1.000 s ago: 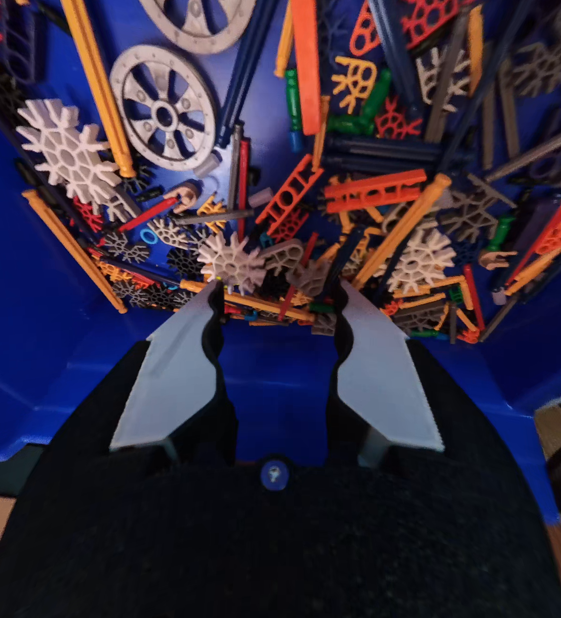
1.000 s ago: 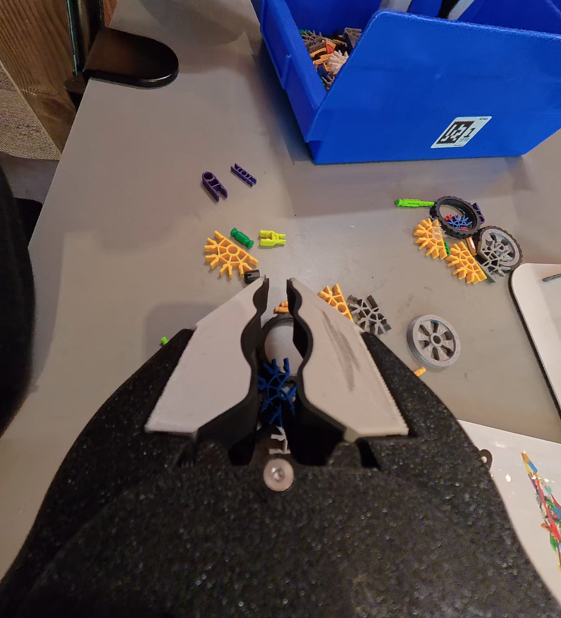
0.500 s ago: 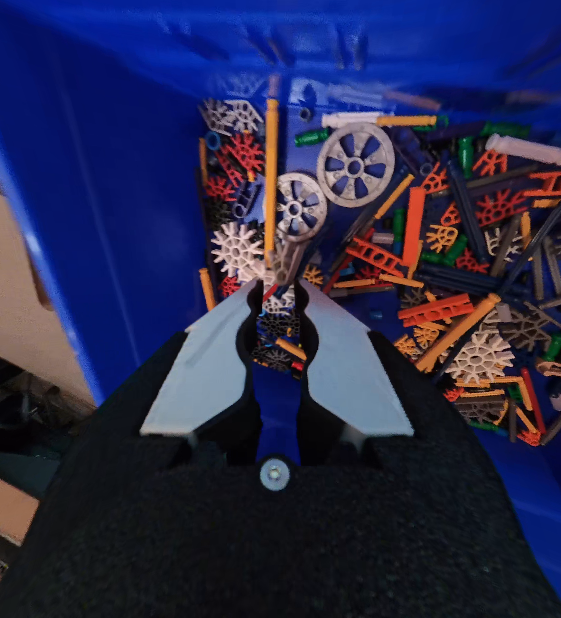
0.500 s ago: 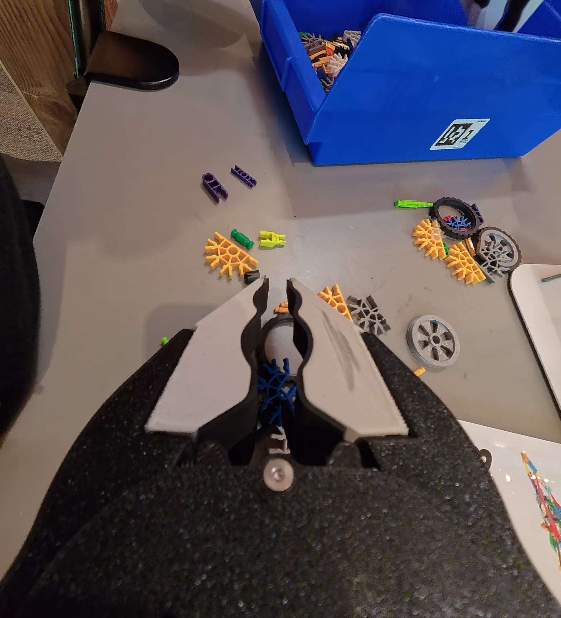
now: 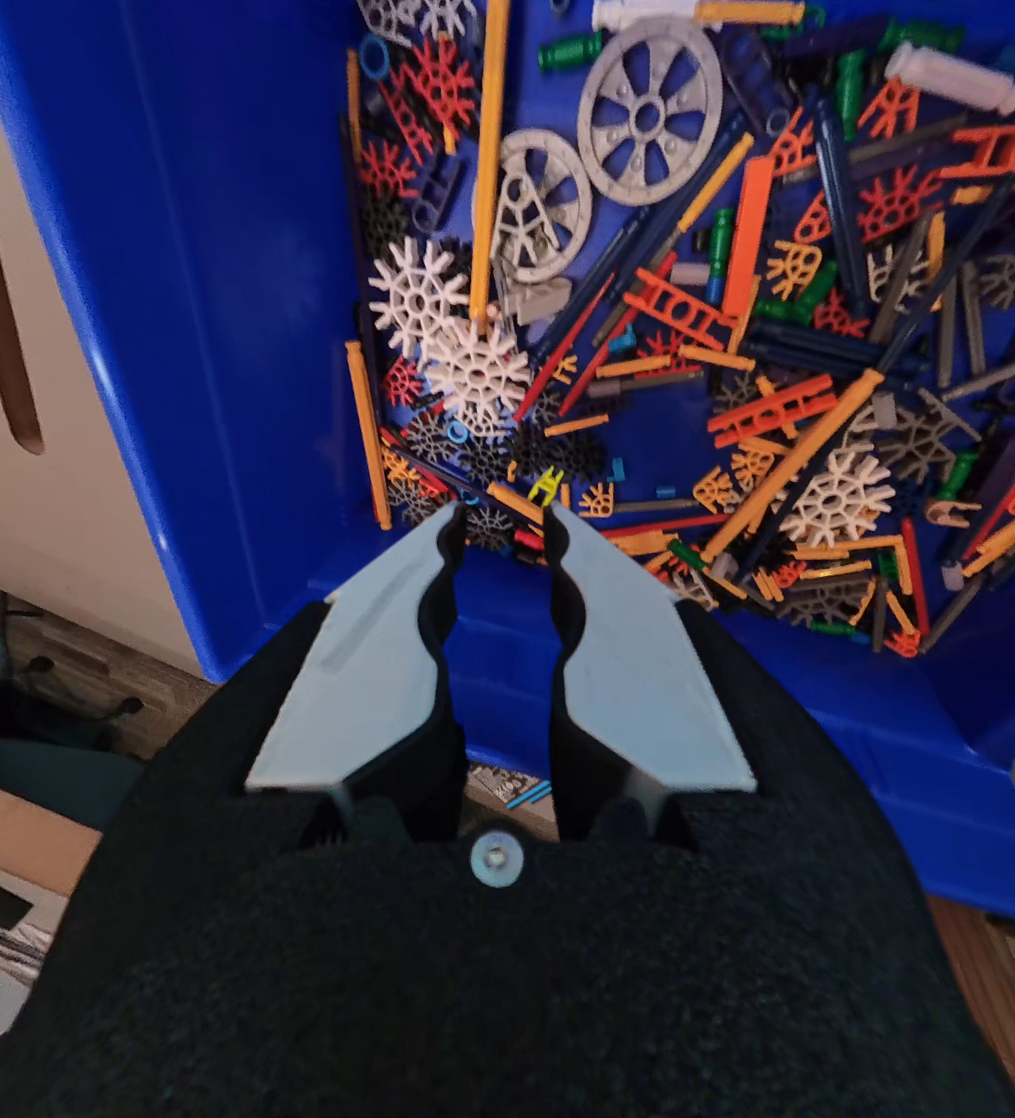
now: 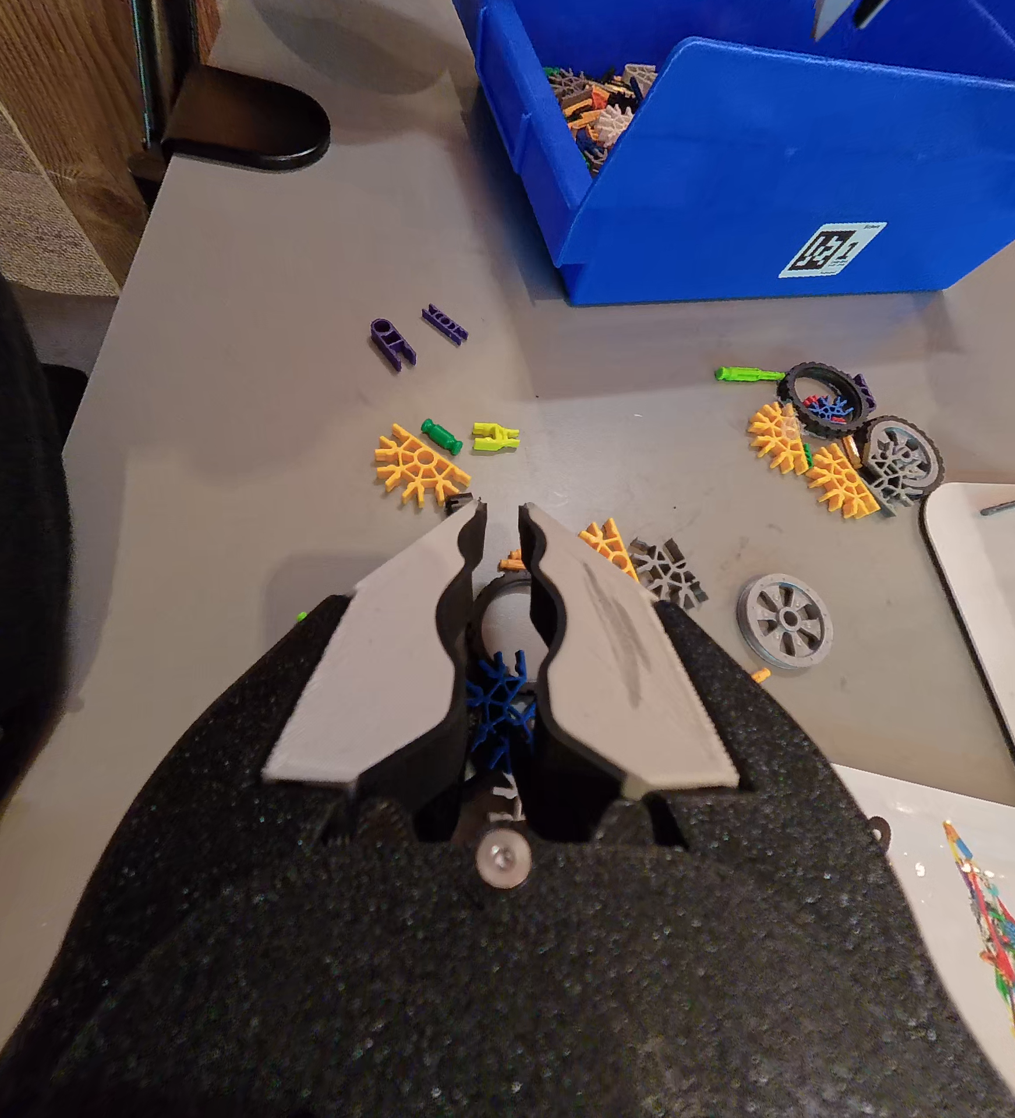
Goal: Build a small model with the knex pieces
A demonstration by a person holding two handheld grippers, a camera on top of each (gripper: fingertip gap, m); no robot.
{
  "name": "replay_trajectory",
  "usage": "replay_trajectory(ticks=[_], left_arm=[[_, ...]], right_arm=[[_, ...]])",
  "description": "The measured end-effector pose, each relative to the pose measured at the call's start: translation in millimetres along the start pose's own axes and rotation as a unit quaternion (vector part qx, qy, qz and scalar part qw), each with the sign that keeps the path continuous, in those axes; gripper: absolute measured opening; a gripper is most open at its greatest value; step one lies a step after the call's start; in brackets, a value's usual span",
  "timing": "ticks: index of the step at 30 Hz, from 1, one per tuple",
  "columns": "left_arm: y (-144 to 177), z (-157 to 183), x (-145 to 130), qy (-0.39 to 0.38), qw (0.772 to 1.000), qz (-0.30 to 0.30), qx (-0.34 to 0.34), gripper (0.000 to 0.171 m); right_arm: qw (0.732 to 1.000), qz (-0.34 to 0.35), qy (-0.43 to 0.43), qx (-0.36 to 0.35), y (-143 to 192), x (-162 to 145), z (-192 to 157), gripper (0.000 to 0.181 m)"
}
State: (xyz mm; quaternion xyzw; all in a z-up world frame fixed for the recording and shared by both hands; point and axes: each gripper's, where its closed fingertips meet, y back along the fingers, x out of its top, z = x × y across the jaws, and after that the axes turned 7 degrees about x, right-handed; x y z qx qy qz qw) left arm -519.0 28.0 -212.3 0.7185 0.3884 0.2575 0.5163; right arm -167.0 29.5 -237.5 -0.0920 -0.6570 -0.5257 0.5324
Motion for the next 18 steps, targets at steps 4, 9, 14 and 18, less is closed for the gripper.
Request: replay_trajectory(ticks=[4,9,14,18], left_arm=[[-1.9,5.4,-16.2,-0.001,0.999,-0.036,-0.017,0.024],[-16.2,15.5,-35.6,-0.012,0.993,-0.109,-0.035,0.024],[-31.5,30.4,-44.0,-0.059,0.982,-0.173,-0.051,0.022],[-42.0,32.2,-43.2,-0.06,0.978,-0.19,-0.054,0.016]], right_arm=[[1.0,-0.001,0.0,0.001,-0.5,-0.4,-0.3,0.009],[1.0,-0.001,-0.001,0.002,-0.5,-0.6,-0.3,0.009],[1.0,0.0,-0.001,0.001,-0.1,-0.3,-0.2,0.009],[1.0,0.001,0.0,0.0,0.9,0.3,0.0,0.009]])
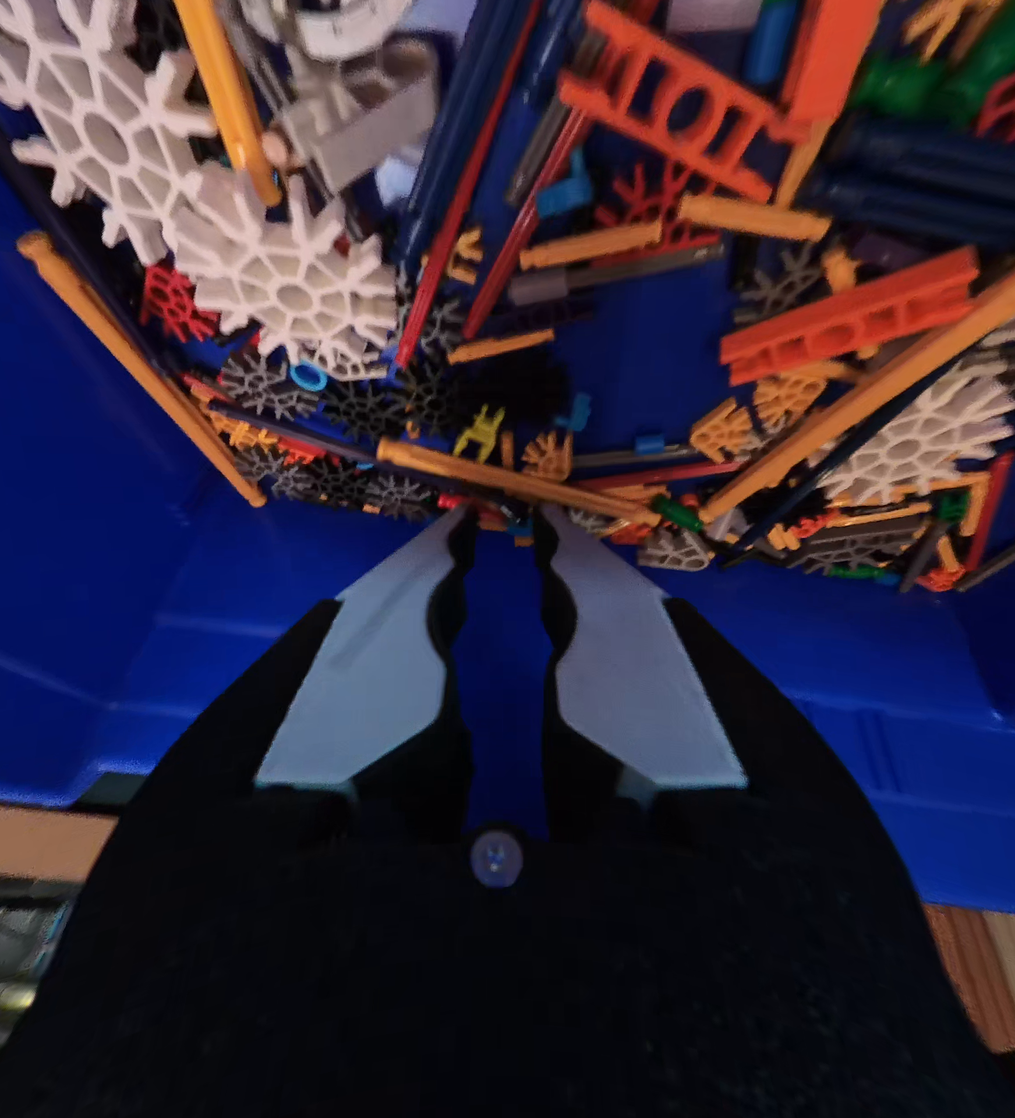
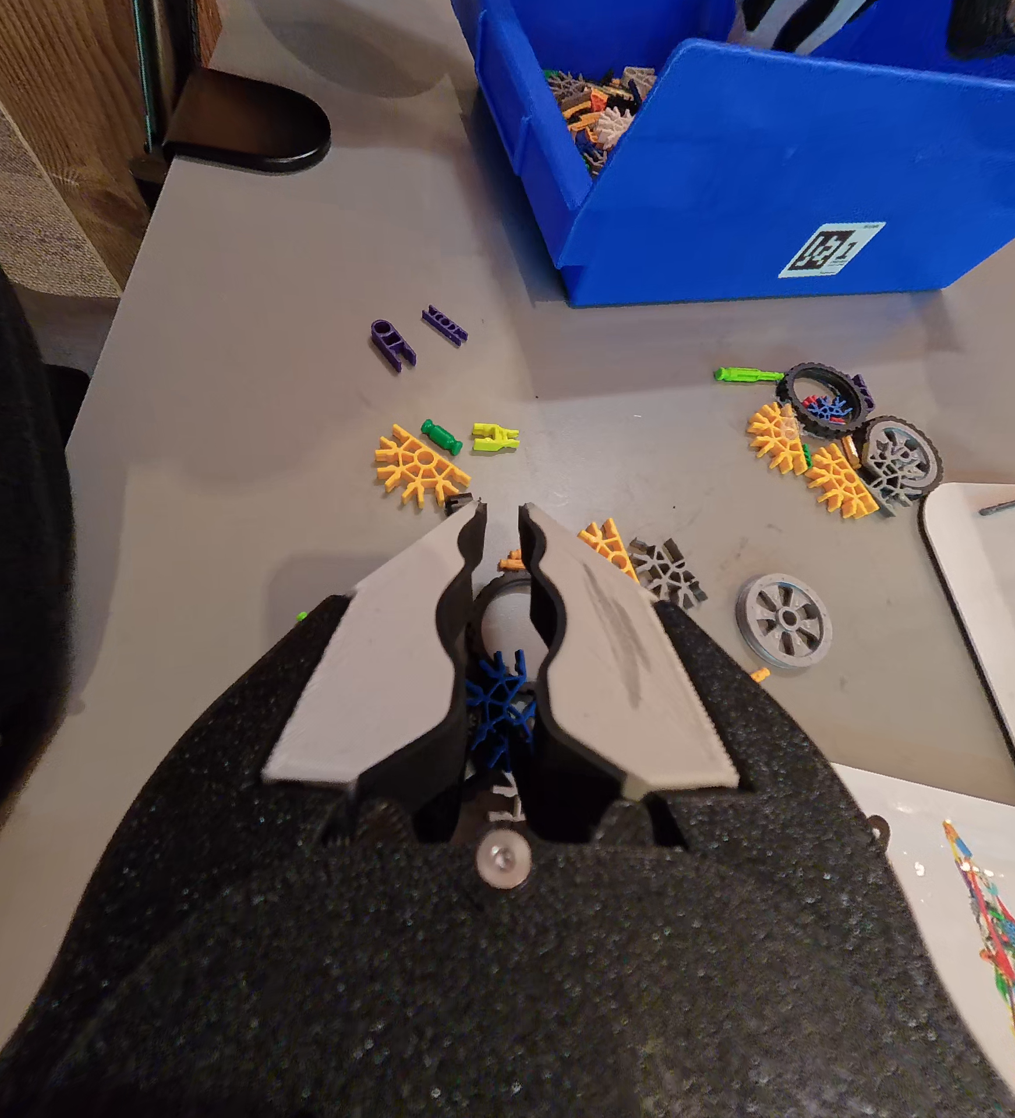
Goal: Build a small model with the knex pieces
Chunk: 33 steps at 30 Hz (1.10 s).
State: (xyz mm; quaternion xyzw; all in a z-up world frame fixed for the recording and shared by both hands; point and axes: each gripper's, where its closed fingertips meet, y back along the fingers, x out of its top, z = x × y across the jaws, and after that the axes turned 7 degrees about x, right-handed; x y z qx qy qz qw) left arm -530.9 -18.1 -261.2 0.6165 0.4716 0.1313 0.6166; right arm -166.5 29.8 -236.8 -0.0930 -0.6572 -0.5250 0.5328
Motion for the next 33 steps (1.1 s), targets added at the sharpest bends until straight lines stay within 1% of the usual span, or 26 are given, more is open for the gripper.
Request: replay_trajectory(ticks=[1,2,3,5,6,7,9,13,16,21,25,28,33], left_arm=[[1.1,4.3,4.5,0.003,1.0,0.011,-0.018,0.011],[3.0,4.1,8.4,0.002,1.0,0.023,-0.021,0.011],[7.1,1.4,17.1,0.007,0.999,0.048,-0.017,0.012],[25.3,-4.5,44.8,0.04,0.99,0.136,-0.025,0.014],[34.1,-14.3,51.5,0.055,0.985,0.164,-0.009,0.014],[41.7,-21.5,52.4,0.059,0.982,0.18,0.004,0.015],[53.3,-23.2,47.8,0.056,0.979,0.197,0.0,0.016],[60.3,-25.5,29.3,0.064,0.981,0.185,0.004,0.018],[57.9,-23.7,15.1,0.063,0.985,0.162,0.01,0.02],[51.5,-24.1,-2.9,0.06,0.99,0.122,0.025,0.028],[49.8,-25.0,-7.8,0.06,0.991,0.113,0.024,0.03],[44.8,-26.3,-11.2,0.055,0.993,0.102,0.024,0.027],[28.6,-17.4,-9.3,0.032,0.997,0.076,0.008,0.023]], right_arm=[[1.0,0.001,0.0,0.0,0.2,0.2,0.1,0.009],[1.0,0.001,0.0,0.0,0.4,0.5,0.1,0.009],[1.0,0.002,0.0,0.0,0.5,0.7,0.0,0.009],[1.0,0.002,0.0,0.0,0.6,0.8,0.1,0.009],[1.0,0.002,0.0,0.0,0.7,0.8,0.1,0.009],[1.0,0.002,0.0,-0.001,0.8,0.8,0.2,0.009],[1.0,0.001,0.0,-0.001,0.9,0.5,0.3,0.009],[1.0,0.002,0.0,0.0,0.8,0.8,0.0,0.009],[1.0,0.002,0.001,-0.001,0.8,1.1,-0.1,0.009],[1.0,-0.002,0.002,-0.001,0.0,-0.2,0.0,0.009],[1.0,-0.001,0.002,-0.001,-0.2,0.1,0.0,0.009],[1.0,-0.001,0.003,-0.001,-0.1,0.4,-0.2,0.009],[1.0,0.0,0.004,-0.003,0.7,1.0,0.3,0.009]])
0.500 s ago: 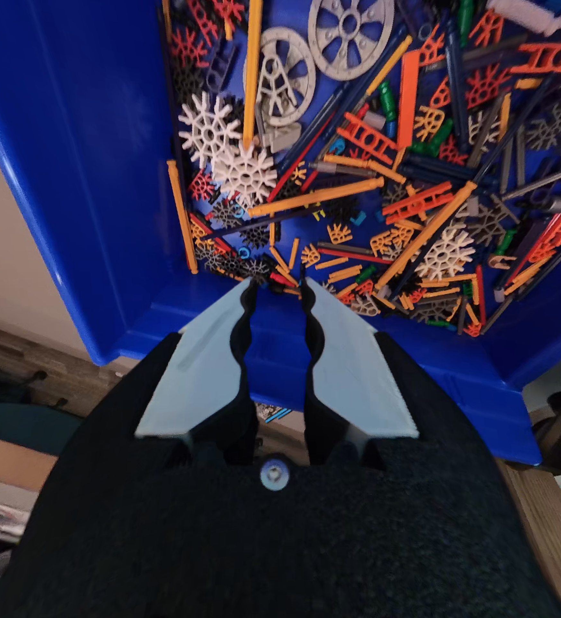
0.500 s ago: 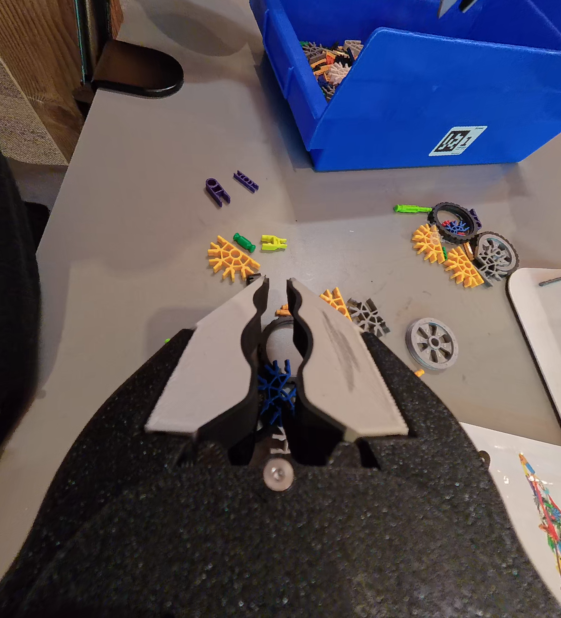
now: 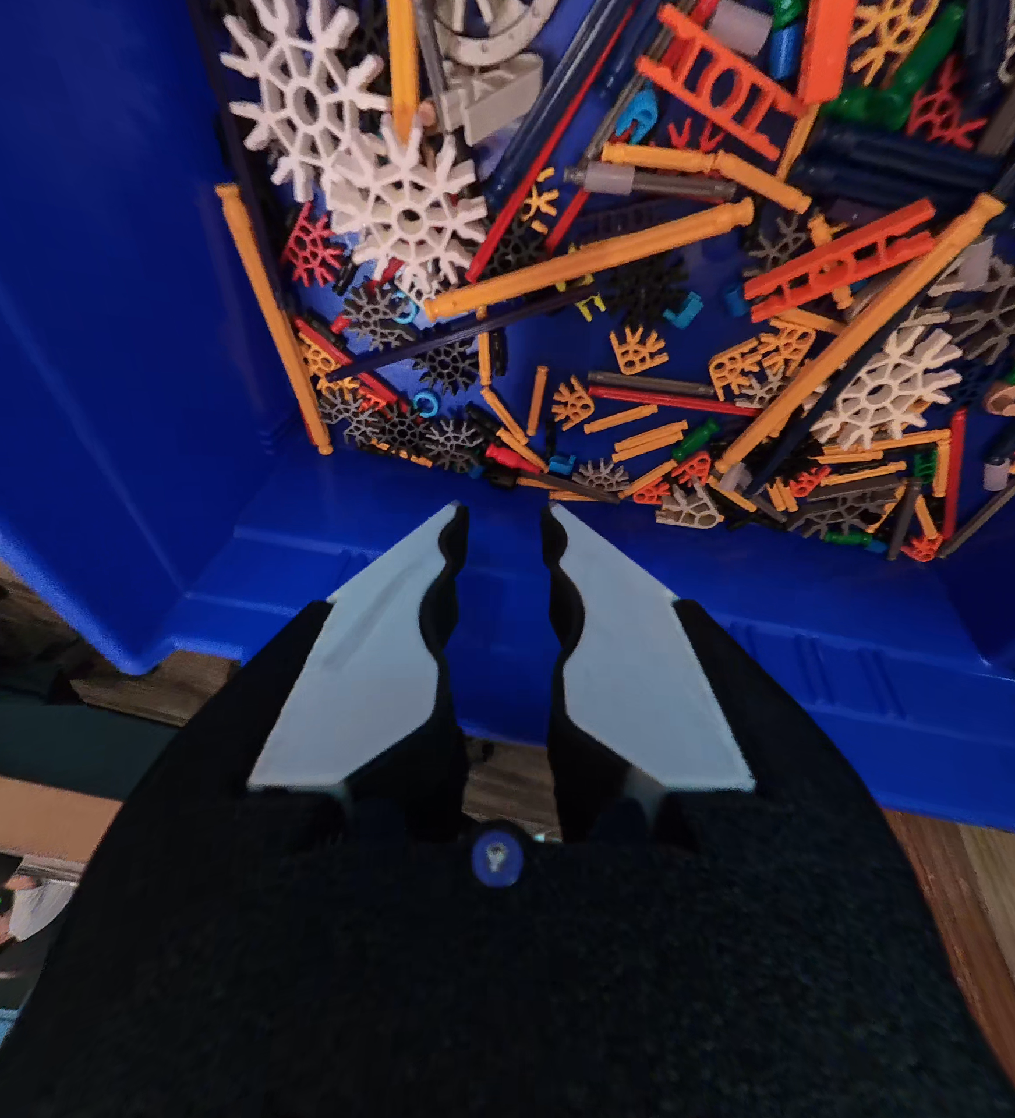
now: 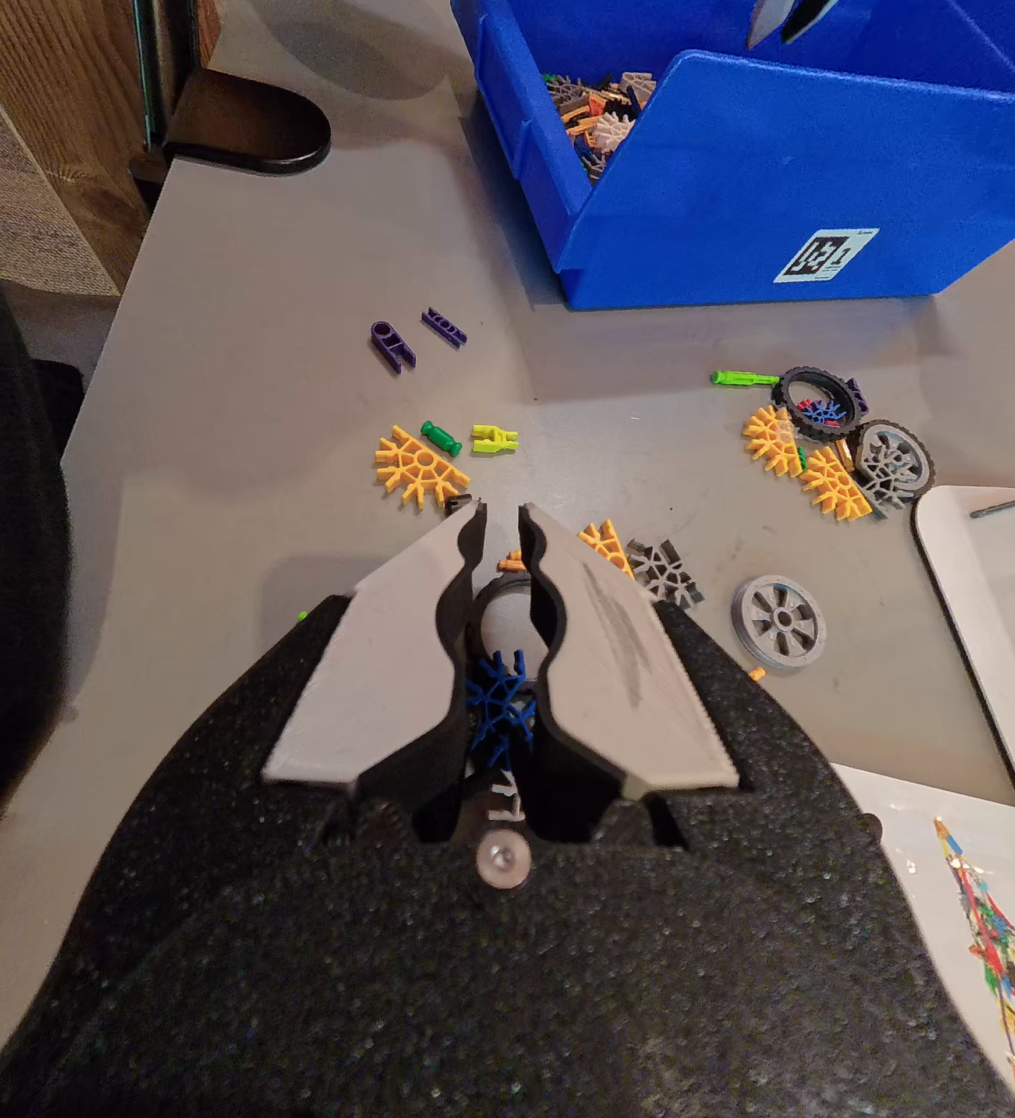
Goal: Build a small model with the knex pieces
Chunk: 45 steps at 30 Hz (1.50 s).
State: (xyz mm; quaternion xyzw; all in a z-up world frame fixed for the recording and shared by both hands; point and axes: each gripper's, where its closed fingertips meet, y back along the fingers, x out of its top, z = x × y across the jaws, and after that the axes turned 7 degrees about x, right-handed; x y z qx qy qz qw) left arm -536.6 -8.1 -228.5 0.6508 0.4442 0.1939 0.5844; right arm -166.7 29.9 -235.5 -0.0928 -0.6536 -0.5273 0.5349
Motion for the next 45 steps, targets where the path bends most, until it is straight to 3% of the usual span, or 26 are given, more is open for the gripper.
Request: replay_trajectory(ticks=[11,18,20,25,28,31,35,41,45], left_arm=[[-25.7,9.2,2.7,-0.026,0.998,-0.056,-0.008,0.021],[-32.9,4.9,6.0,-0.029,0.998,-0.061,-0.001,0.008],[-32.1,6.9,10.1,-0.033,0.998,-0.052,-0.008,0.0],[-19.6,-11.6,41.6,-0.018,0.998,0.034,0.042,0.001],[-3.5,-13.3,48.0,-0.006,0.997,0.07,0.035,0.007],[8.3,-5.7,37.4,0.001,0.998,0.064,0.008,0.014],[16.3,36.0,13.6,-0.016,0.997,0.027,-0.077,0.03],[-1.6,67.4,-7.9,-0.065,0.995,-0.029,-0.07,0.038],[-9.9,75.2,-6.0,-0.095,0.993,-0.032,-0.055,0.033]], right_arm=[[1.0,0.001,0.001,-0.002,1.3,0.6,0.7,0.009],[1.0,0.002,0.001,-0.002,1.6,0.9,0.6,0.009],[1.0,0.003,0.001,-0.003,1.9,1.2,0.7,0.009],[1.0,0.003,0.001,-0.003,2.1,1.6,0.5,0.009],[1.0,0.003,0.001,-0.003,2.2,1.3,0.6,0.009],[1.0,0.004,0.001,-0.002,2.3,1.5,0.3,0.009],[1.0,0.005,0.0,-0.001,2.5,1.9,0.0,0.009],[1.0,0.005,0.001,0.0,1.8,2.3,-1.0,0.009],[1.0,0.003,0.0,0.001,0.9,1.0,-1.0,0.009]])
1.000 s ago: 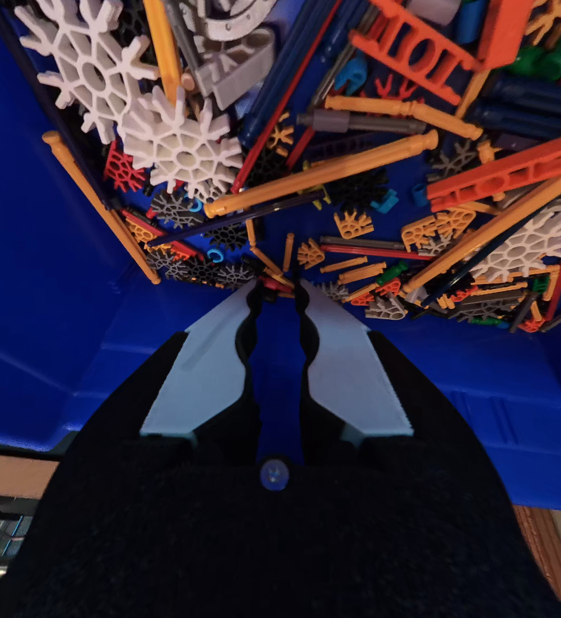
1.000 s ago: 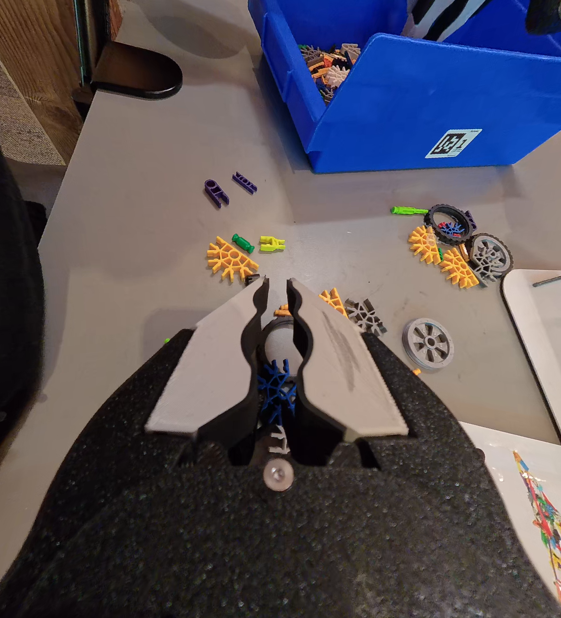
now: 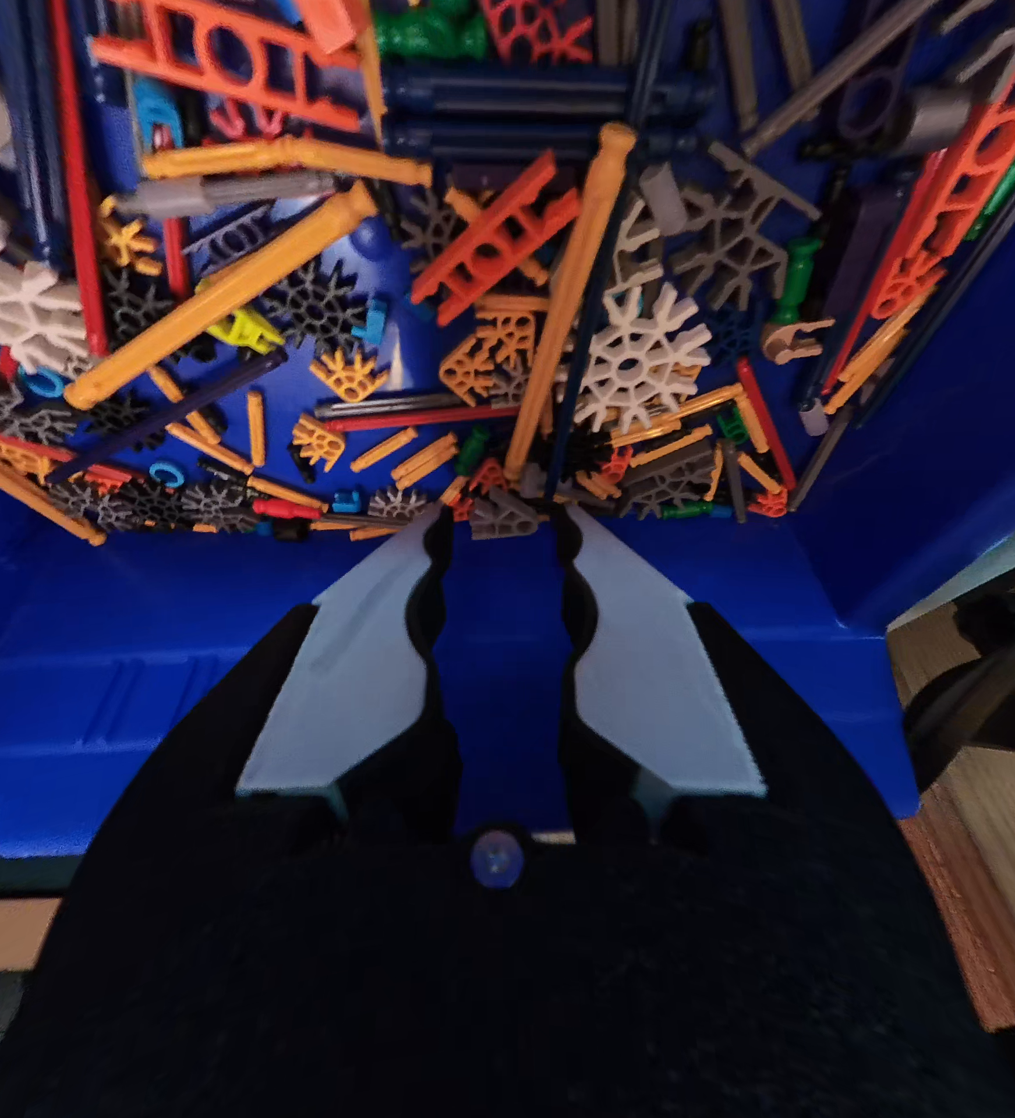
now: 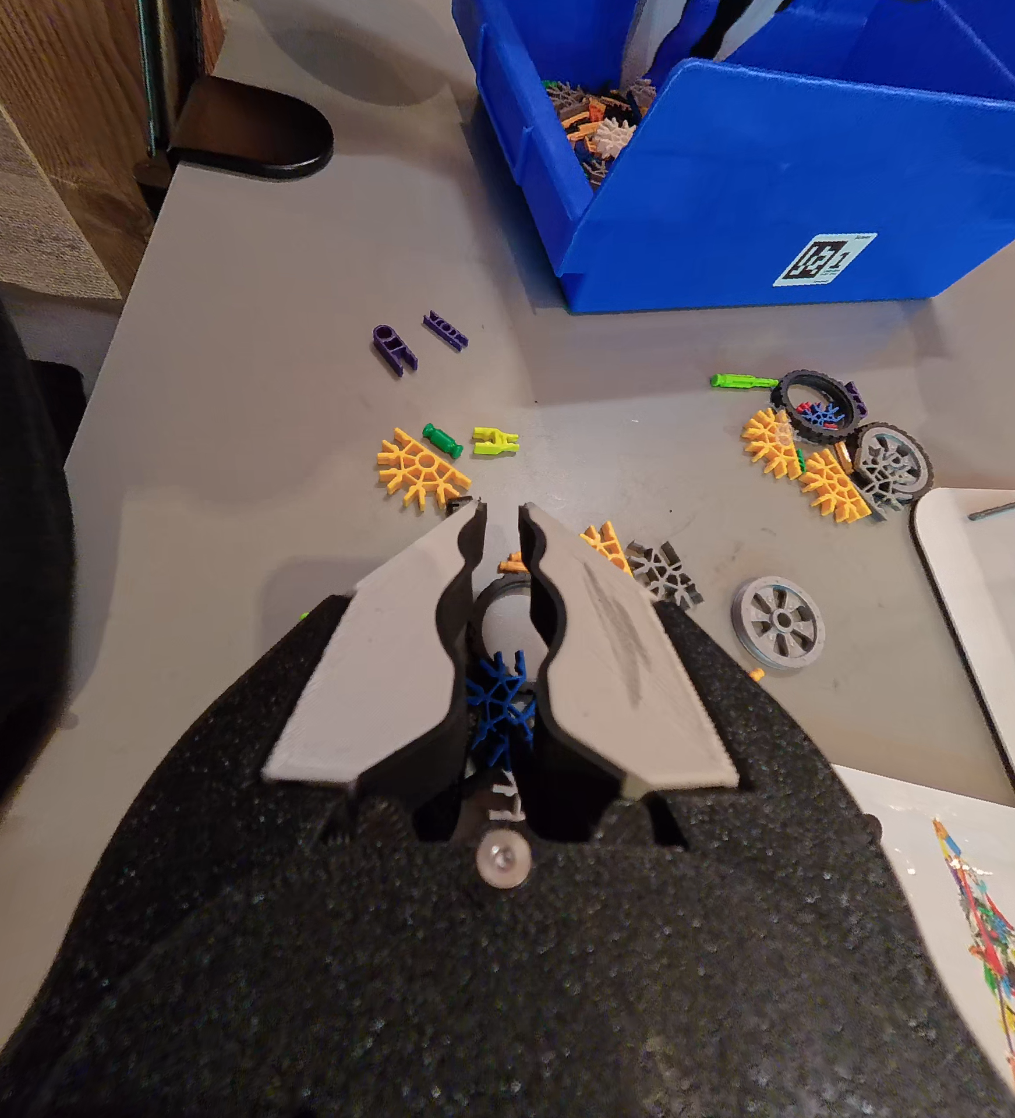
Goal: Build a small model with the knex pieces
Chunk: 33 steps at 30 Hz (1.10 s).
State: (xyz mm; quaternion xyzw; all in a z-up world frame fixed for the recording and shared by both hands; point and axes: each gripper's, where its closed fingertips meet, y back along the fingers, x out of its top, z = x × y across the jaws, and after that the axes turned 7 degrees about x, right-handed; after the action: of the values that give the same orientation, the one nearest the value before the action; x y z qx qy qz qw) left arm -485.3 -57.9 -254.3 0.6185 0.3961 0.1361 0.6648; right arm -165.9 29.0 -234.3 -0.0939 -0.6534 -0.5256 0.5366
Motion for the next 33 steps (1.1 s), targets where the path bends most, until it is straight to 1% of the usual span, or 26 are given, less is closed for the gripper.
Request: replay_trajectory(ticks=[5,7,9,11,15,20,22,24,26,30,33], left_arm=[[-5.2,3.7,7.4,-0.009,1.0,0.006,0.005,0.025],[-4.7,-0.6,10.4,-0.009,1.0,0.012,0.021,0.014],[-5.5,-6.4,12.4,-0.01,0.999,0.015,0.037,0.009],[-4.8,-8.7,15.6,-0.012,0.999,0.024,0.039,0.005],[3.6,-22.7,21.5,0.002,0.998,0.047,0.052,0.004],[15.9,-62.1,28.4,0.065,0.99,0.084,0.096,0.005],[15.5,-67.0,22.7,0.069,0.99,0.074,0.099,0.01],[15.2,-63.7,15.8,0.071,0.992,0.06,0.089,0.018],[14.8,-45.1,8.2,0.07,0.996,0.044,0.041,0.03],[8.5,-21.4,-5.9,0.034,0.999,-0.001,0.009,0.033],[1.1,-9.6,-5.3,0.009,1.0,-0.025,0.001,0.03]], right_arm=[[1.0,0.0,0.0,0.0,0.1,0.0,0.2,0.009],[1.0,0.001,0.0,0.0,0.2,0.3,0.1,0.009],[1.0,0.002,0.0,0.0,0.4,0.6,0.0,0.009],[1.0,0.002,0.0,0.0,0.6,0.7,0.0,0.009],[1.0,0.002,0.0,0.0,0.5,0.6,0.0,0.009],[1.0,0.001,-0.001,0.0,0.5,0.0,0.6,0.009],[1.0,0.002,-0.001,-0.001,0.9,0.4,0.8,0.009],[1.0,0.003,-0.001,0.0,1.1,0.6,0.8,0.009],[1.0,0.004,-0.002,0.0,1.2,1.1,0.5,0.009],[1.0,0.004,-0.002,0.001,1.1,1.0,0.6,0.009],[1.0,0.004,-0.002,0.0,1.2,1.0,0.8,0.009]])
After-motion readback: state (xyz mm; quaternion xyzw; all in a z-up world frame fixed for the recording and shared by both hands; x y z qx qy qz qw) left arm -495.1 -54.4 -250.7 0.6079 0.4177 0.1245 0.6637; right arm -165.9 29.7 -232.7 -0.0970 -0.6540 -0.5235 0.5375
